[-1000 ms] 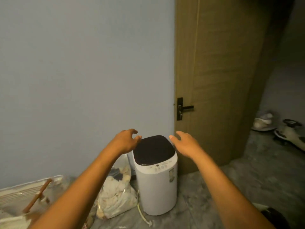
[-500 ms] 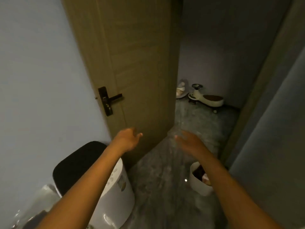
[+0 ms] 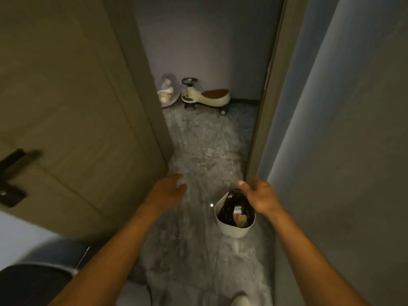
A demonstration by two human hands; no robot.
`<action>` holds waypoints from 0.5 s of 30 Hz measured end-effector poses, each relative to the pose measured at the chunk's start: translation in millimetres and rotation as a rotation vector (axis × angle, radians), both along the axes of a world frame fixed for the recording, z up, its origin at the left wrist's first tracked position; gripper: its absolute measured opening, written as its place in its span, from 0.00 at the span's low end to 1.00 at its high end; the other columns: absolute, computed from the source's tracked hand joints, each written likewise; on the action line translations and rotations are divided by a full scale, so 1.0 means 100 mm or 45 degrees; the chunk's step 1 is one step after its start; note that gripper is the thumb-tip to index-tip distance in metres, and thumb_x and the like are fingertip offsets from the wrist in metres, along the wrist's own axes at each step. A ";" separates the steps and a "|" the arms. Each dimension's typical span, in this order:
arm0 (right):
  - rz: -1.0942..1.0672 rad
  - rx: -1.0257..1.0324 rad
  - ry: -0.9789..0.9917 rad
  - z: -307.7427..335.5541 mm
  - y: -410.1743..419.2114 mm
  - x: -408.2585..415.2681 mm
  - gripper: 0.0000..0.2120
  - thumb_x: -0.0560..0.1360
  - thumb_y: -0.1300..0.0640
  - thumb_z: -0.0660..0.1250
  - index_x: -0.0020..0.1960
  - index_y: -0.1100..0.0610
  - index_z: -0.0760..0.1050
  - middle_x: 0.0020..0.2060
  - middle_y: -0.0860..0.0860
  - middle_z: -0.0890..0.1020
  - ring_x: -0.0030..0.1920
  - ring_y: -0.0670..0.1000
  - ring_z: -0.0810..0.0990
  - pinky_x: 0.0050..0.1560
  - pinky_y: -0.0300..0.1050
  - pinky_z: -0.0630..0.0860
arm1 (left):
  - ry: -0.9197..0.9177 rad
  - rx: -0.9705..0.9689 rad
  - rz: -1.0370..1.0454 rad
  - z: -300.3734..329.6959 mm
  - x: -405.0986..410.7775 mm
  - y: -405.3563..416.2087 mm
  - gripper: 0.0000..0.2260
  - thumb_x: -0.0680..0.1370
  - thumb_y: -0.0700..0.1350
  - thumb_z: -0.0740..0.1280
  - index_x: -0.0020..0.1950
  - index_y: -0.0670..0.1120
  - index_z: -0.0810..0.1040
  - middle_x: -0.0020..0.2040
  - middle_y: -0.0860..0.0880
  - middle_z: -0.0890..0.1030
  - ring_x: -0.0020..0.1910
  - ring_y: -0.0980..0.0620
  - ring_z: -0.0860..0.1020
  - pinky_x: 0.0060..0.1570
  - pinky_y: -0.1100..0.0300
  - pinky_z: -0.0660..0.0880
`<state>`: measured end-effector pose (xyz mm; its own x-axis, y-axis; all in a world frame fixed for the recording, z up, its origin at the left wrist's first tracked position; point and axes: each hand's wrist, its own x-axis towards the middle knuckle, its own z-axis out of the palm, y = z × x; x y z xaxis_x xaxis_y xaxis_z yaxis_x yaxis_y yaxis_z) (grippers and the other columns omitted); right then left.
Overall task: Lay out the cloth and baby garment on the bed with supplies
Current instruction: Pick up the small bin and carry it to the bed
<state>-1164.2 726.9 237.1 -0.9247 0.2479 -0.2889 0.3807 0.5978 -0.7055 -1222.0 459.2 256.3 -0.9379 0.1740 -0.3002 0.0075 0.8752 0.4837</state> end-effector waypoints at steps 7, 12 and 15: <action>-0.242 -0.060 -0.018 -1.21 0.41 -0.58 0.22 0.78 0.49 0.65 0.70 0.56 0.72 0.66 0.59 0.75 0.67 0.61 0.73 0.66 0.50 0.68 | -0.088 -0.043 -0.118 -1.40 -1.04 0.71 0.23 0.79 0.55 0.63 0.70 0.46 0.71 0.66 0.39 0.76 0.64 0.39 0.75 0.64 0.52 0.71; -0.383 -0.136 -0.191 -2.58 0.60 -0.77 0.27 0.77 0.47 0.67 0.74 0.54 0.67 0.72 0.55 0.70 0.72 0.57 0.67 0.73 0.51 0.63 | -0.238 0.036 -0.252 -2.78 -1.56 0.97 0.26 0.79 0.56 0.63 0.75 0.49 0.65 0.69 0.42 0.73 0.67 0.42 0.72 0.66 0.46 0.70; -0.477 -0.110 -0.327 -3.53 0.72 -0.81 0.31 0.76 0.41 0.65 0.75 0.51 0.64 0.74 0.54 0.67 0.73 0.56 0.66 0.71 0.48 0.61 | -0.244 -0.001 -0.332 -3.70 -1.80 1.09 0.29 0.78 0.58 0.62 0.77 0.49 0.61 0.73 0.42 0.69 0.71 0.41 0.67 0.68 0.46 0.68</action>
<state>-1245.5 799.0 -116.1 -0.6720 0.5162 -0.5310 0.7281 0.3293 -0.6012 -1401.9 568.4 -114.0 -0.7883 0.4004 -0.4671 0.1403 0.8562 0.4971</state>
